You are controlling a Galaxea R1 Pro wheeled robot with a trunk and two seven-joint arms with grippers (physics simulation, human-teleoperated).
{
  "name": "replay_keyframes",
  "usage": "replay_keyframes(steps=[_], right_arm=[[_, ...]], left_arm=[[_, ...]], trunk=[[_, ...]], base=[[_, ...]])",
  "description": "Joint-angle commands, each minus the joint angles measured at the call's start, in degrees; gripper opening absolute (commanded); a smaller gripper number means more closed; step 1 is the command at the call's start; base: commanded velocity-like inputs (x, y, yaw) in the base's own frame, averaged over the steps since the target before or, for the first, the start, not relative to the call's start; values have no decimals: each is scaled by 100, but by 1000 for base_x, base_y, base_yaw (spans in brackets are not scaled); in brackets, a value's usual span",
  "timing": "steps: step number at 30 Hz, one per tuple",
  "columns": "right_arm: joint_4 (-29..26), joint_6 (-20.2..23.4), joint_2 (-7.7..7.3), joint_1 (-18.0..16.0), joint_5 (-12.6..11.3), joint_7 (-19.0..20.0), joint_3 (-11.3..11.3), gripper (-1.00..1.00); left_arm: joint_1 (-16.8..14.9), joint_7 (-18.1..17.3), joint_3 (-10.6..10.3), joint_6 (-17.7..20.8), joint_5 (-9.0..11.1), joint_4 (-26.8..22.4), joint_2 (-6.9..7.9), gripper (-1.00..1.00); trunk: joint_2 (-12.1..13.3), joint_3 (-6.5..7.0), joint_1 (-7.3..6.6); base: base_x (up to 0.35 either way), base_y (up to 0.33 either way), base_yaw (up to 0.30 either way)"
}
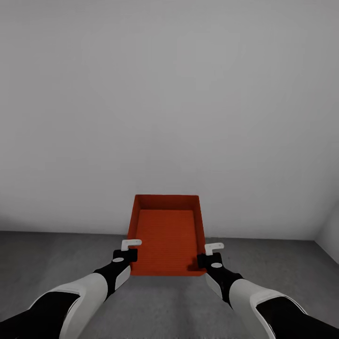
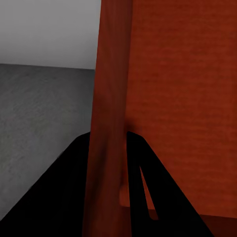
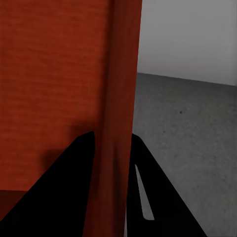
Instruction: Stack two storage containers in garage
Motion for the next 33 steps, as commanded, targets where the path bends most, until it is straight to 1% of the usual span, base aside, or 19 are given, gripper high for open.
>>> replay_keyframes(steps=[1,33], right_arm=[[33,-35,-1,-4,-143,-48,-5,-100],[33,-35,-1,-4,-143,-48,-5,-100]], left_arm=[[-9,115,145,-134,7,-93,-1,-100],[-9,115,145,-134,10,-93,5,-100]], trunk=[[-10,-20,1],[-10,-318,1]], base=[[0,0,0],[0,0,0]])
